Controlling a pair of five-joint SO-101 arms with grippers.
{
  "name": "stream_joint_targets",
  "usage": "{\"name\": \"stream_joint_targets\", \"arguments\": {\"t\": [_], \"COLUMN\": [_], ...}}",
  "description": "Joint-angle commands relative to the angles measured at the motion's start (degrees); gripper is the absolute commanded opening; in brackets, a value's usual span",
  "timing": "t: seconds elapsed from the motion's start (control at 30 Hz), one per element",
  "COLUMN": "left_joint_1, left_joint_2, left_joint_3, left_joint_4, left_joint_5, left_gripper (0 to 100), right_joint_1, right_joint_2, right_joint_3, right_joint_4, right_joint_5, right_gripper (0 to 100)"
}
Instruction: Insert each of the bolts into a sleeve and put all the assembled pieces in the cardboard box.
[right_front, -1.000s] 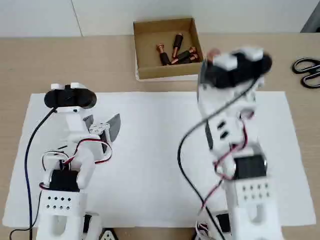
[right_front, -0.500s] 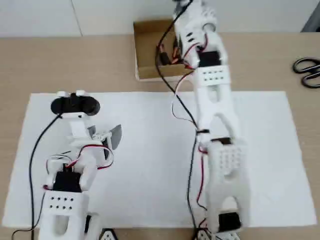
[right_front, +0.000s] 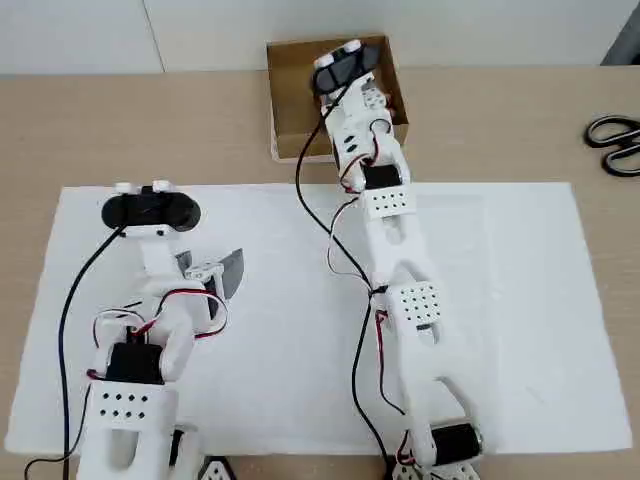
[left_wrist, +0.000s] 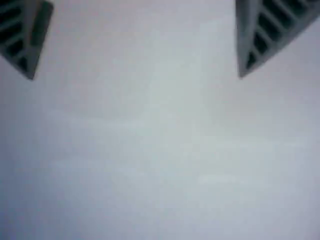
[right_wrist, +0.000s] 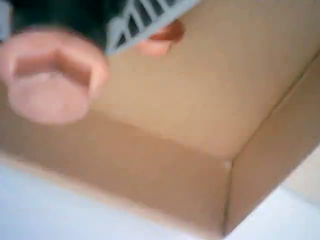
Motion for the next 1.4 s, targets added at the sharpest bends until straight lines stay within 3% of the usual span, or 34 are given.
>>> {"name": "stream_joint_targets", "arguments": {"t": [0.0, 0.2, 0.43, 0.7, 0.97, 1.2, 1.37], "left_joint_1": [-0.4, -0.4, -0.4, -0.4, -0.4, -0.2, 0.0], "left_joint_2": [-1.1, -1.1, -1.1, -1.1, -1.1, -1.1, -0.8], "left_joint_3": [-0.3, -0.3, -0.3, -0.3, -0.5, -0.6, -0.6], "left_joint_4": [0.3, 0.4, 0.4, 0.4, 0.4, 0.4, 0.4], "left_joint_5": [-0.4, -0.4, -0.4, -0.4, -0.4, -0.3, -0.2], "left_gripper": [25, 25, 25, 25, 25, 25, 25], "right_joint_1": [0.7, 1.0, 0.7, 1.0, 2.2, 5.1, 8.1], "right_joint_2": [0.5, 2.7, 2.6, -0.1, -15.9, -30.7, -40.7], "right_joint_3": [-4.1, -4.1, -4.2, -6.7, -6.5, -6.5, -6.5], "right_joint_4": [-1.8, -1.4, 2.8, 4.8, 24.1, 50.8, 64.1], "right_joint_5": [0.2, 0.2, 0.2, 0.2, -7.2, -7.9, -7.9], "right_gripper": [0.7, 2.4, 19.1, 19.9, 19.9, 19.9, 19.9]}}
